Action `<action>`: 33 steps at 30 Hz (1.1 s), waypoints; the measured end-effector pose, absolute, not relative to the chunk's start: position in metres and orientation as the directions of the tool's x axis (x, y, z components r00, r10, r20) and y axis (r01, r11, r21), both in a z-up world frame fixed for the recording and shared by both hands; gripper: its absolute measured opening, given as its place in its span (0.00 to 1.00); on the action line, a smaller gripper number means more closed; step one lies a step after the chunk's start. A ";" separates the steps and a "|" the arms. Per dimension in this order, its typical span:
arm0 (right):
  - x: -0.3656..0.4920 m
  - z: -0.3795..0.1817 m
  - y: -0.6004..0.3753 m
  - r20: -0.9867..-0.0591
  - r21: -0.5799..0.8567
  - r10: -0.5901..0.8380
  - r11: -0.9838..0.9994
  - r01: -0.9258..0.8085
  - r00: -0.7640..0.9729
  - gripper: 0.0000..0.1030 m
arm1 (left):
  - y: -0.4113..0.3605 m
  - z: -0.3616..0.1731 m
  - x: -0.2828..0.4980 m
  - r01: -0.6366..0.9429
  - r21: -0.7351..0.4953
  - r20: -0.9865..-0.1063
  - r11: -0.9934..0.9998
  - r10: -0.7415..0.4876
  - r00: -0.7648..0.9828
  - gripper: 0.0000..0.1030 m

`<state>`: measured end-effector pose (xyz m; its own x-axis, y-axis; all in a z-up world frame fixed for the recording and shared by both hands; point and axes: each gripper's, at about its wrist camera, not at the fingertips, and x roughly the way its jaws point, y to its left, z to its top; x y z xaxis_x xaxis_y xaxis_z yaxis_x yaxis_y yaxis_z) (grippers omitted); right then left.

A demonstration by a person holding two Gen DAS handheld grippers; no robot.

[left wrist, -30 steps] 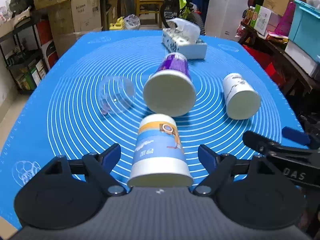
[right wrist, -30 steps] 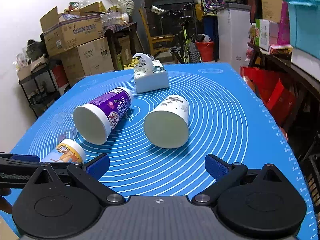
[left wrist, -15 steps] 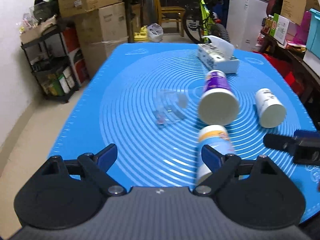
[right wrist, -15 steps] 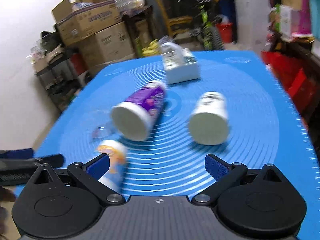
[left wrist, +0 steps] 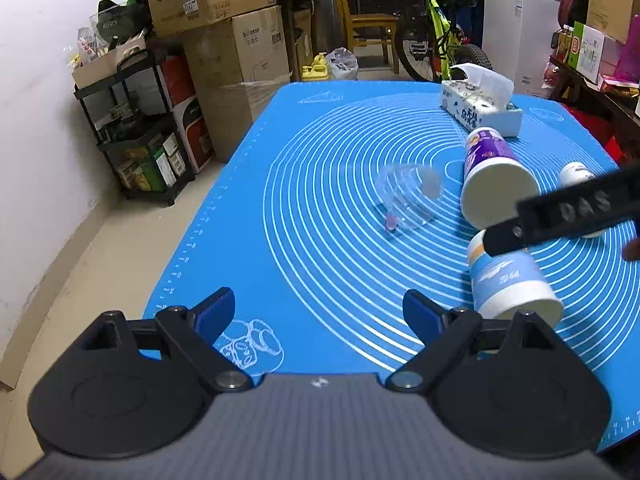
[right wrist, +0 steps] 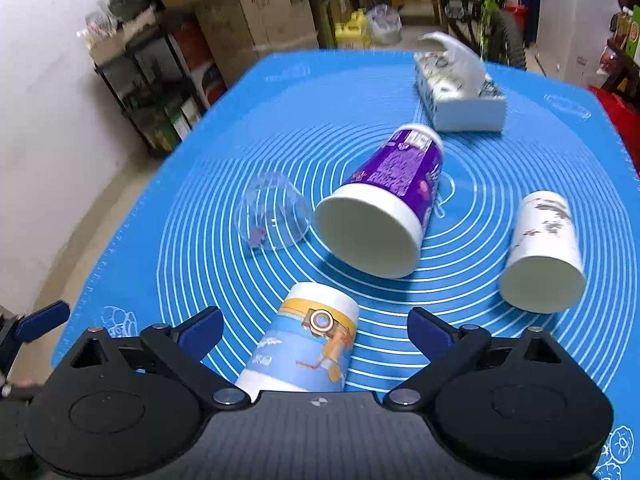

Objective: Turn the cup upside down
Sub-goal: 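Close the right gripper around the blue-printed paper cup, then rotate the cup open end up with the right gripper and release it on the mat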

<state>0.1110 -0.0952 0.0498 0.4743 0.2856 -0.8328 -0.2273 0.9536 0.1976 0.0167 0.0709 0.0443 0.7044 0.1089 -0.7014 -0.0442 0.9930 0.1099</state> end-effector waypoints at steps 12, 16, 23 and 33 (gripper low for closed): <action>0.140 0.016 -0.085 -0.903 0.193 0.257 0.958 -0.211 0.343 0.77 | 0.078 0.038 0.023 -0.059 0.102 -0.699 0.993 0.114 0.706 0.88; 0.142 0.010 -0.084 -0.895 0.250 0.313 0.942 -0.223 0.317 0.65 | 0.082 0.040 0.024 -0.070 0.087 -0.699 0.994 0.111 0.706 0.88; 0.113 0.024 -0.079 -0.811 0.152 0.321 0.922 -0.355 0.489 0.62 | 0.086 0.038 0.022 -0.085 0.051 -0.702 0.995 0.096 0.705 0.88; 0.033 -0.013 -0.080 -0.379 -0.307 0.144 0.912 -0.271 0.914 0.61 | 0.077 0.035 0.018 -0.087 0.012 -0.684 0.996 0.071 0.726 0.88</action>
<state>0.0330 -0.0796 -0.0134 0.9141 0.1437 -0.3792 -0.2707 0.9125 -0.3068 0.0179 0.0770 0.0352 0.7258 0.0715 -0.6842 -0.0869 0.9961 0.0119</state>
